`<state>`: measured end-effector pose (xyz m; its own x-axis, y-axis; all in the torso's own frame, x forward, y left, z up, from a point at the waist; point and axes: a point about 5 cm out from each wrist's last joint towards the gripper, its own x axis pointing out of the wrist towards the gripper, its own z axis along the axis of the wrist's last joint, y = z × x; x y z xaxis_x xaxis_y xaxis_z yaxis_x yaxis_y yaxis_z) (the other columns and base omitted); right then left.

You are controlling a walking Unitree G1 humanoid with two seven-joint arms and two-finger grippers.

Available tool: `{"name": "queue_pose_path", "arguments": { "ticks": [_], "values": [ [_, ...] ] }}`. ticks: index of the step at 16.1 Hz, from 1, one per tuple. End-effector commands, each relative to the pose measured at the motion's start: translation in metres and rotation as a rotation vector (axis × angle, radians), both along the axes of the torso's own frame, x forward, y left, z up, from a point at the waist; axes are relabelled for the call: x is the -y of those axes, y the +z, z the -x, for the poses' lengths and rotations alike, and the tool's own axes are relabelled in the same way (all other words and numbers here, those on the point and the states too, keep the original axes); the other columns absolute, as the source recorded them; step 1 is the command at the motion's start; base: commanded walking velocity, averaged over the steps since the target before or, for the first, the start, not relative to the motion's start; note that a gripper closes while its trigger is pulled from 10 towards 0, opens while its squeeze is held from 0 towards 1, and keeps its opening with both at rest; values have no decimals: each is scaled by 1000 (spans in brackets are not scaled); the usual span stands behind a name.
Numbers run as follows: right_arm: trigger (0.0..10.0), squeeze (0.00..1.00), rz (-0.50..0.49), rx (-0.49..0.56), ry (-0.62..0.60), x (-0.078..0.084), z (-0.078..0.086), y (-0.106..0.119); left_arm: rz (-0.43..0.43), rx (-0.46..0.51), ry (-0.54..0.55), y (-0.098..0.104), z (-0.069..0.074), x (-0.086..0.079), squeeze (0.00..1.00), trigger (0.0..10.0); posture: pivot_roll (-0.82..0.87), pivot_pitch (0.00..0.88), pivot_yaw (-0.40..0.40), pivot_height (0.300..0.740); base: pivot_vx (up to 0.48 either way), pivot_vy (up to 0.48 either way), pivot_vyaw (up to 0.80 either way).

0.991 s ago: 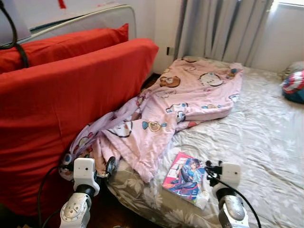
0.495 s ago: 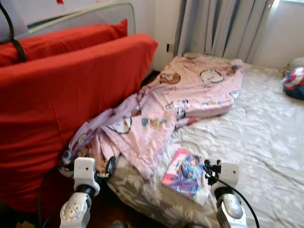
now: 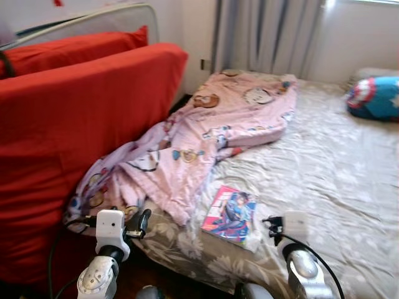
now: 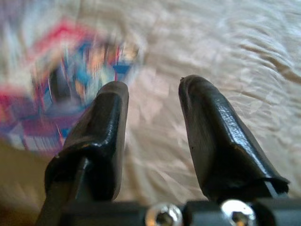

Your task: Clean up the room

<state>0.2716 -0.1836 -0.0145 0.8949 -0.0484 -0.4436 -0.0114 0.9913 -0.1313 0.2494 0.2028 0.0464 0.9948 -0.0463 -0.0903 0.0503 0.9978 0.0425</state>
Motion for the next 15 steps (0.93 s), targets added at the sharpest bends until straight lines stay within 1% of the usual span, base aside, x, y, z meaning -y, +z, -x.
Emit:
{"name": "queue_pose_path", "arguments": {
  "ticks": [1,2,3,4,5,6,7,9,10,11,12,13,15],
  "values": [
    [10000,0,57,-43,45,-2,-3,-1,-8,-9,-12,0,2,0,0,10000,18,26,-16,624,0,0,0],
    [10000,0,140,-85,100,1,-7,0,-16,-14,-16,0,3,-1,0,10000,26,34,-15,624,0,0,0],
    [10000,0,185,-131,162,3,-13,2,-25,-18,-23,0,6,-1,0,10000,28,43,-12,624,0,0,0],
    [10000,498,248,-150,214,4,-15,4,-26,-21,-24,0,8,-2,0,10000,32,49,-10,624,0,0,0],
    [10000,714,291,-160,232,6,-17,6,-29,-24,-26,0,9,-2,0,10000,39,57,-8,624,0,0,0],
    [10000,976,318,-181,230,11,-19,7,-39,-27,-32,0,13,-3,0,10000,51,68,-9,624,0,0,0],
    [10000,1000,311,-203,235,14,-20,7,-46,-33,-27,2,19,-6,0,10000,63,88,-6,624,0,0,0],
    [10000,1000,341,-213,260,15,-19,7,-52,-38,-25,2,25,-8,0,10000,73,103,-3,624,0,0,0],
    [10000,251,376,-235,274,19,-18,6,-58,-45,-25,3,31,-10,0,10000,78,117,0,624,0,0,0],
    [10000,0,395,-252,275,22,-17,5,-61,-51,-24,4,35,-12,0,10000,80,127,2,624,0,0,0],
    [10000,0,385,-254,278,25,-16,5,-67,-61,-28,7,41,-13,0,10000,90,145,6,624,0,0,0],
    [10000,0,377,-252,289,24,-16,5,-69,-65,-31,8,43,-13,0,10000,94,154,6,624,0,0,0],
    [10000,0,403,-263,318,22,-14,3,-72,-74,-30,11,51,-14,0,10000,115,183,10,624,0,0,0]
  ]
}}
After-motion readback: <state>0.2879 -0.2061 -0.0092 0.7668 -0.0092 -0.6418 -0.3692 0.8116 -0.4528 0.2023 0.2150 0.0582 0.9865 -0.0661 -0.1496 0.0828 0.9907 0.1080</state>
